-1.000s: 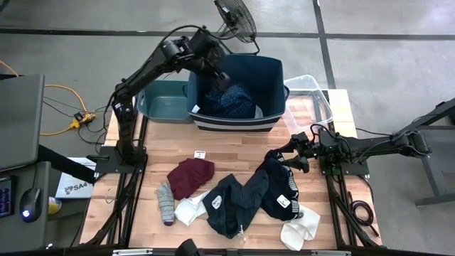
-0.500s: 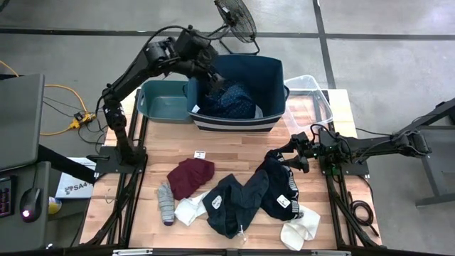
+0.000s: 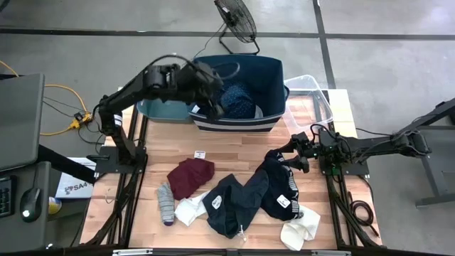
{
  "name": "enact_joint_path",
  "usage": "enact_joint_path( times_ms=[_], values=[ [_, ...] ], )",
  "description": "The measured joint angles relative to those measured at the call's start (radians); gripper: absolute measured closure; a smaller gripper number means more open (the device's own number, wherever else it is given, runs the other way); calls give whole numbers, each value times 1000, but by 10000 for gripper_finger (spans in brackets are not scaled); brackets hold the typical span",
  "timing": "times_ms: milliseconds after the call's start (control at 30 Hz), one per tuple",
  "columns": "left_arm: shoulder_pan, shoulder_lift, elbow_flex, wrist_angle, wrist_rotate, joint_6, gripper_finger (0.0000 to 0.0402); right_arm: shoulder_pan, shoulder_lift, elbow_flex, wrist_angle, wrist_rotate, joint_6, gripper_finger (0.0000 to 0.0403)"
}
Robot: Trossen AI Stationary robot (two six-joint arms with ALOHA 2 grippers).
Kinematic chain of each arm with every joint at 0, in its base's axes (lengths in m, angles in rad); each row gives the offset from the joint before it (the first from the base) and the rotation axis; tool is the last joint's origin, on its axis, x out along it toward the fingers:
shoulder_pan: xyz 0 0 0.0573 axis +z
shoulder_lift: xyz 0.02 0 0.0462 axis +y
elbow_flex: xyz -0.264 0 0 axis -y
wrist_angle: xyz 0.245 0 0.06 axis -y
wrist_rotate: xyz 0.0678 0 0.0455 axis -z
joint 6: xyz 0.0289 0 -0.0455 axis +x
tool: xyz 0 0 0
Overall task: Pick & Place Cloths
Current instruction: Put the black and white underwear into the transparent bin
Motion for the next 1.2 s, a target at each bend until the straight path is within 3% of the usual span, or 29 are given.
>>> enact_joint_path(
  times_ms=[367,633,867,1067,1200],
  values=[
    [-193,-3,-119,36,-134,-95,77,0,0,0,4,-1,5,50],
    [-309,-2,-192,71,-183,-158,78,0,0,0,5,-8,187,50],
    [-359,-3,-275,132,-231,-191,78,2,0,0,5,-46,187,50],
    [-400,-43,-363,253,-231,-122,77,30,1,23,-29,-49,187,50],
    [-403,-119,-484,404,-231,-108,77,47,0,125,-175,4,121,50]
  ],
)
